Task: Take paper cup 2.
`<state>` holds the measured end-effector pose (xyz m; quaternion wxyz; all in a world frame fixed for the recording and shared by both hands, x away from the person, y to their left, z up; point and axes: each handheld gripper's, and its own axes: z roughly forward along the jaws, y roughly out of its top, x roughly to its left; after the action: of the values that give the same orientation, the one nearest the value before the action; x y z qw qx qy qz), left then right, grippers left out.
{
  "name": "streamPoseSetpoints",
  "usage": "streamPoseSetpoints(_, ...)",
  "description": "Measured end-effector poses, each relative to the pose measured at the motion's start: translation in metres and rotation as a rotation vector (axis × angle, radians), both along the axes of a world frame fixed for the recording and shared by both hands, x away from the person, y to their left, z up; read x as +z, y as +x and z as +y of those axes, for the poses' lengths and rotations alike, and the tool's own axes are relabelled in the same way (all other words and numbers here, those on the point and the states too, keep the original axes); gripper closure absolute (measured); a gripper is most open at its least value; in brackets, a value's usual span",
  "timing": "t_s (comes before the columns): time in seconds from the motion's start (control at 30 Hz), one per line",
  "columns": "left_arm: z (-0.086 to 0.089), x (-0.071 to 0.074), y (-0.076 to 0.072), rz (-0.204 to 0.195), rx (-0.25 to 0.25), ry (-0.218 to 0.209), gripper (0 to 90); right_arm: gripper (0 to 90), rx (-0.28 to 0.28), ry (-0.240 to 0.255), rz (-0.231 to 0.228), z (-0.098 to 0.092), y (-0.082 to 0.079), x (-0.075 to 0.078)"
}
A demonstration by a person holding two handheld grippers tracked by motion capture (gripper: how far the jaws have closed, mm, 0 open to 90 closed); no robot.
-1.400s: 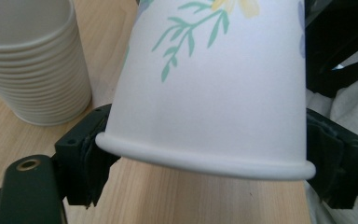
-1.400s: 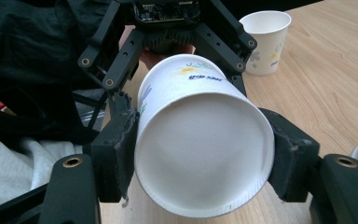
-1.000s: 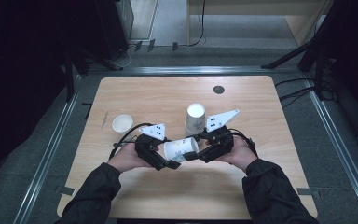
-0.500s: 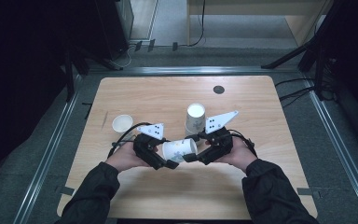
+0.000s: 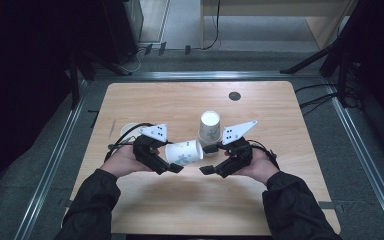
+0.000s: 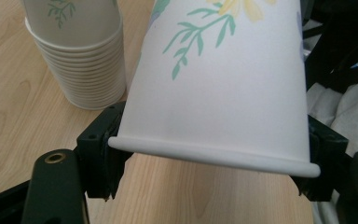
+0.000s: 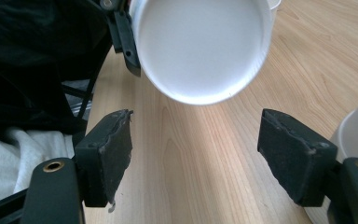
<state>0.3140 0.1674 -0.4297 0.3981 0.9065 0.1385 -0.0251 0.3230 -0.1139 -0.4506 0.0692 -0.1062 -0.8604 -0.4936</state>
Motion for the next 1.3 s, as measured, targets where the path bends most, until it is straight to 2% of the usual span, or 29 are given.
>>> streamPoseSetpoints(0.13,-0.003,0.008,0.002,0.003,-0.015,0.046,24.7,26.8,-0.005,-0.019,-0.008,-0.001,-0.003,-0.002)
streamPoseSetpoints(0.17,-0.004,0.009,0.003,-0.005,-0.013,0.063,24.7,26.8,-0.009,-0.025,-0.006,-0.001,-0.004,-0.003)
streamPoseSetpoints(0.27,-0.008,0.011,0.005,0.003,-0.019,0.111,24.6,26.8,-0.016,-0.039,-0.009,-0.002,-0.005,-0.004)
streamPoseSetpoints(0.4,-0.013,0.009,0.006,0.01,-0.026,0.177,24.6,26.8,-0.025,-0.044,-0.014,-0.003,-0.007,-0.006)
streamPoseSetpoints(0.57,-0.019,0.006,0.009,0.031,-0.039,0.224,24.6,26.8,-0.034,-0.047,-0.015,-0.005,-0.008,-0.007)
streamPoseSetpoints(0.7,-0.026,0.004,0.011,0.046,-0.065,0.278,24.6,26.7,-0.038,-0.045,-0.019,-0.005,-0.008,-0.008)
streamPoseSetpoints(1.17,-0.056,-0.011,0.009,0.058,-0.14,0.398,24.7,26.5,-0.025,-0.074,-0.009,0.004,-0.007,-0.015)
streamPoseSetpoints(1.3,-0.061,-0.014,0.007,0.051,-0.143,0.422,24.7,26.5,-0.01,-0.081,-0.007,0.008,-0.008,-0.017)
